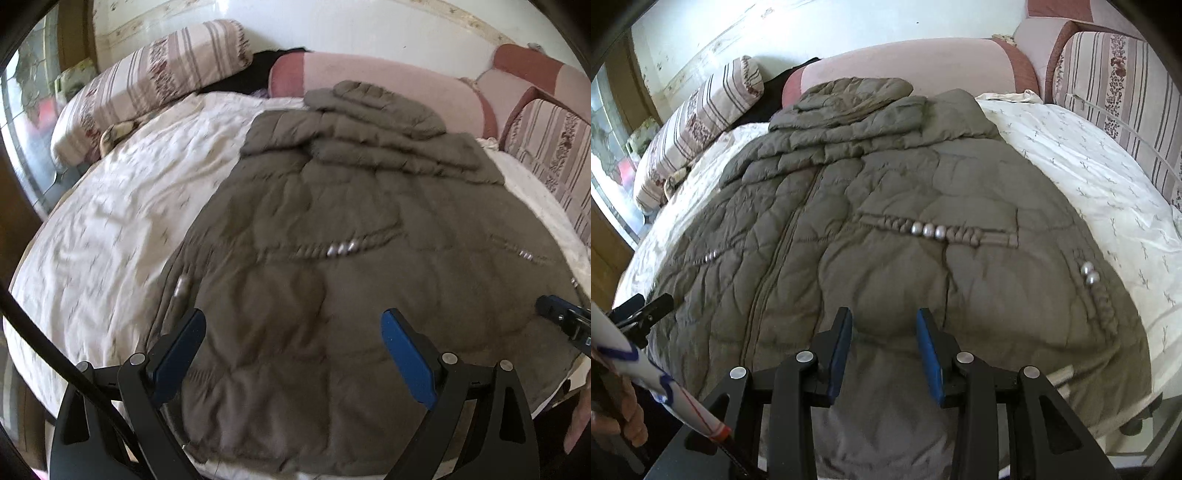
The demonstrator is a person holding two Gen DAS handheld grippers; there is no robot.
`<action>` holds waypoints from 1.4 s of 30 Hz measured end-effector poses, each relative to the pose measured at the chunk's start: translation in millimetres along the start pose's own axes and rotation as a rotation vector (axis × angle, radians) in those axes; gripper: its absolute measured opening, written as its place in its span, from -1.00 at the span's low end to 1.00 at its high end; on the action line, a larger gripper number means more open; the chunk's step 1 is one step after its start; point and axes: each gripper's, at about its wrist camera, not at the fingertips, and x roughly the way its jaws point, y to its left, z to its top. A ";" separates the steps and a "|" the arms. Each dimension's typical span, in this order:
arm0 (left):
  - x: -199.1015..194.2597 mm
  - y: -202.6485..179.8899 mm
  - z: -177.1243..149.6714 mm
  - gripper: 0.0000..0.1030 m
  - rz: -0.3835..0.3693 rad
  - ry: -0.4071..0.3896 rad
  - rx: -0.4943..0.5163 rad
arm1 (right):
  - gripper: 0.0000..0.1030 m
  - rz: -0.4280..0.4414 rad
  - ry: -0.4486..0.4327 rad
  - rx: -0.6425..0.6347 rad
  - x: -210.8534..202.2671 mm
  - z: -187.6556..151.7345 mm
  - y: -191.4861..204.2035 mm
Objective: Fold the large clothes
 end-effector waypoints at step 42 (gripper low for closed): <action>25.9 -8.0 -35.5 1.00 0.095 -0.082 0.085 | 0.34 -0.059 -0.050 -0.094 4.8 -32.3 3.6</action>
